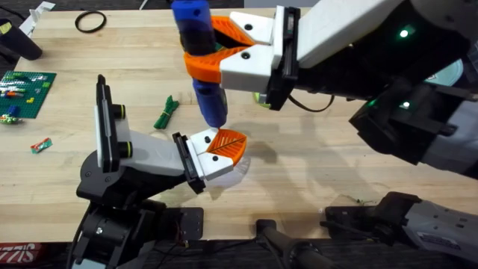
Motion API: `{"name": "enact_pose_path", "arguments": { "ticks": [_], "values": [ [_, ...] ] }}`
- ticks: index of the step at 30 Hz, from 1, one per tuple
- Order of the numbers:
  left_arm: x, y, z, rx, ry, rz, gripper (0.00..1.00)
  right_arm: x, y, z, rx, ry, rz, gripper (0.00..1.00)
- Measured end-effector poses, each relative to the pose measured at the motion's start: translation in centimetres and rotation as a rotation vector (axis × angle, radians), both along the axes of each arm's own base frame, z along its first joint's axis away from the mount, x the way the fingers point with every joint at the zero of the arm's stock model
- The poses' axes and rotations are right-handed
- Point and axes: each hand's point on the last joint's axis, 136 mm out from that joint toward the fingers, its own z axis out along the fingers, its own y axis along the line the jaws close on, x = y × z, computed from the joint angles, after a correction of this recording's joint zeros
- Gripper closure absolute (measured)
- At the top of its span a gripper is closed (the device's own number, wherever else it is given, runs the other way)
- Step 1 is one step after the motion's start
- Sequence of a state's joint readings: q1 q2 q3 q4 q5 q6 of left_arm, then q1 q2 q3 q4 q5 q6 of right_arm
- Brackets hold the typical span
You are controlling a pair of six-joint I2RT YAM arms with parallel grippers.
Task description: Pick up the gripper from the table and insert it into the empty holder that is missing its gripper. Then pick up a screw, insert it into the mounting hole, and use the screwdriver to tighten it. Finally, clean up the table by picking up the vegetable and placing it into the bucket.
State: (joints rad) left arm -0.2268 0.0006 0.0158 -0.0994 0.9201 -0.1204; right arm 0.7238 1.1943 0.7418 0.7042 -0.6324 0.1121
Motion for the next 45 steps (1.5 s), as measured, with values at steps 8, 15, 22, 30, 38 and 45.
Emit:
{"name": "enact_pose_path", "arguments": {
  "ticks": [8, 15, 22, 30, 38, 45],
  "values": [
    [-0.1, -0.1, 0.0, -0.006, 0.014, -0.005, 0.983, 0.3, 0.1, -0.4, -0.007, 0.005, -0.009, 0.951],
    [-0.1, 0.0, 0.0, -0.007, 0.014, -0.004, 0.983, 0.3, 0.2, -0.3, -0.004, 0.003, -0.009, 0.951],
    [-0.1, 0.0, 0.0, -0.006, 0.013, -0.004, 0.983, 0.2, 0.1, 0.7, 0.053, 0.007, 0.006, 0.951],
    [-0.1, 0.0, 0.0, -0.006, 0.013, -0.004, 0.983, -1.0, -0.4, 3.5, 0.157, -0.038, 0.054, 0.951],
    [-0.1, 0.0, 0.0, -0.006, 0.013, -0.004, 0.983, -2.5, -0.3, 3.0, 0.134, 0.011, 0.163, 0.951],
    [-0.1, 0.0, 0.0, -0.006, 0.013, -0.004, 0.983, -2.9, -0.5, 2.8, 0.123, 0.033, 0.201, 0.951]
  ]
}}
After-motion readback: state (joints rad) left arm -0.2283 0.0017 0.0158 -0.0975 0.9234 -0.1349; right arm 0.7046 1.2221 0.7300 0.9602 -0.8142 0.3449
